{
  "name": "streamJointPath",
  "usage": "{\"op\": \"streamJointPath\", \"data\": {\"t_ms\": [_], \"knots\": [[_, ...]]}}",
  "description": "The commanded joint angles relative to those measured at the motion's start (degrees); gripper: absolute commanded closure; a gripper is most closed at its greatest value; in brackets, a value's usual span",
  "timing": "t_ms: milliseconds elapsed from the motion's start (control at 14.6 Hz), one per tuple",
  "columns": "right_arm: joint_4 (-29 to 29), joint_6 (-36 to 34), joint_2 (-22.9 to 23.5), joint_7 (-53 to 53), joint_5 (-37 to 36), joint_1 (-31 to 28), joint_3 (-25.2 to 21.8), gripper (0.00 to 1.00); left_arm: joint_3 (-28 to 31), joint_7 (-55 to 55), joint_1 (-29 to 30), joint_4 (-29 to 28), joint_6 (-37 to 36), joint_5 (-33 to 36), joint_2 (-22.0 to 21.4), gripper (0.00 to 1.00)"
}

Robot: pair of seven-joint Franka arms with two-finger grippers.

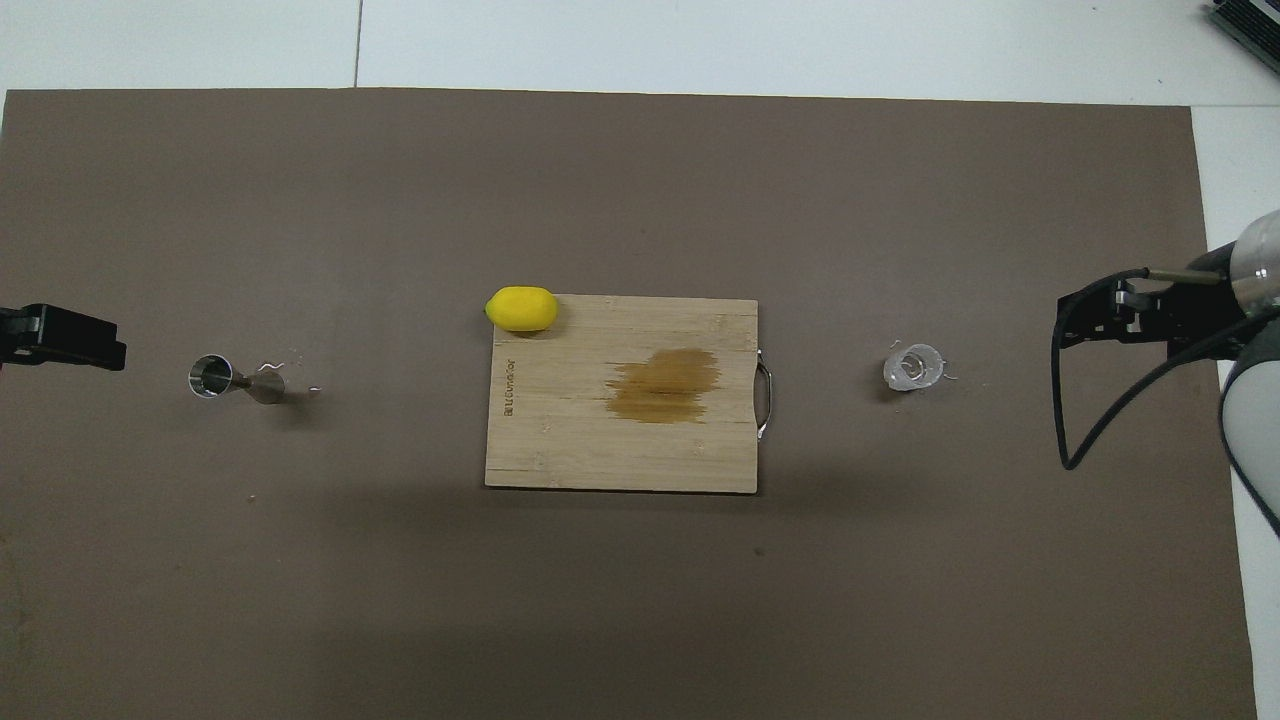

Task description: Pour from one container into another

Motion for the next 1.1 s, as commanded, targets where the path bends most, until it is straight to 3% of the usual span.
{"op": "streamJointPath", "data": {"t_ms": [0, 549, 823, 1029], "knots": [[-0.8, 0.3, -0.5, -0.7, 0.4, -0.7, 0.2, 0.0, -0.3, 0.1, 0.3, -0.2, -0.5, 0.2, -0.9, 0.0], [-0.8, 0.3, -0.5, -0.7, 0.4, -0.7, 0.2, 0.0, -0.3, 0.0, 0.2, -1.6, 2.5, 0.2, -1.1, 0.0], [-0.8, 0.3, -0.5, -0.7, 0.4, -0.7, 0.2, 0.0, -0.2, 0.0, 0.2, -9.8, 10.8, 0.2, -4.4, 0.0], [-0.8, 0.2, -0.5, -0.8, 0.4, -0.7, 0.2, 0.0, 0.1, 0.0, 0.3, -12.4, 14.8, 0.2, -4.7, 0.0]]}}
